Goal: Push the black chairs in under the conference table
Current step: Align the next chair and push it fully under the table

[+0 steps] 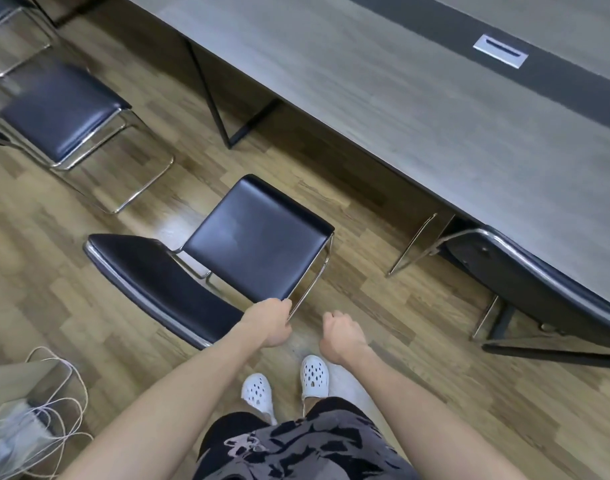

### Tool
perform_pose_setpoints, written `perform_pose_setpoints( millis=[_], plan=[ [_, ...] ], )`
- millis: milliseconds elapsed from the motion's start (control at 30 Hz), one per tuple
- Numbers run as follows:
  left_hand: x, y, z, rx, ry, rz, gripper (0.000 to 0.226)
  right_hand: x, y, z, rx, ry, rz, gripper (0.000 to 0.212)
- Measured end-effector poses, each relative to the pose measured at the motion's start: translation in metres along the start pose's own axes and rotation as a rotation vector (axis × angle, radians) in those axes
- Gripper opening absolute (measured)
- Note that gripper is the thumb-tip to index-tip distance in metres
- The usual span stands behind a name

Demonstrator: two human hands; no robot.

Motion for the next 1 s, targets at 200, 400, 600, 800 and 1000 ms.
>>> perform_pose_setpoints(
  millis=[200, 400, 600, 800, 1000],
  plan=[
    [0.018, 0.011, 0.028, -0.015, 0.015, -0.023, 0.031, 0.010, 0.019, 0.023, -0.008, 0.003, 0.006, 0.038],
    [0.036, 0.021, 0.073, -0.096, 0.082, -0.025, 0.030, 0.013, 0.035, 0.056, -0.136, 0.059, 0.015, 0.038],
    [0.045, 0.023, 0.134, -0.204, 0.120, 0.016, 0.034, 0.008, 0.046, 0.121, -0.261, 0.123, 0.034, 0.039],
    [0.044, 0.021, 0.177, -0.317, 0.164, 0.072, 0.029, -0.003, 0.054, 0.188, -0.352, 0.236, -0.015, 0.034],
    [0.047, 0.022, 0.195, -0.357, 0.251, 0.103, 0.028, -0.009, 0.051, 0.214, -0.411, 0.358, -0.050, 0.036]
  ],
)
Point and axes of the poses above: each hand's wrist, its own y-axis towards the middle knuckle, its own x-axis out of the back of the hand, z = x × y, the point moved 4 cm from there along y, towards the middle knuckle, and after that the axes turned 7 degrees about z, right-handed, at the moved point
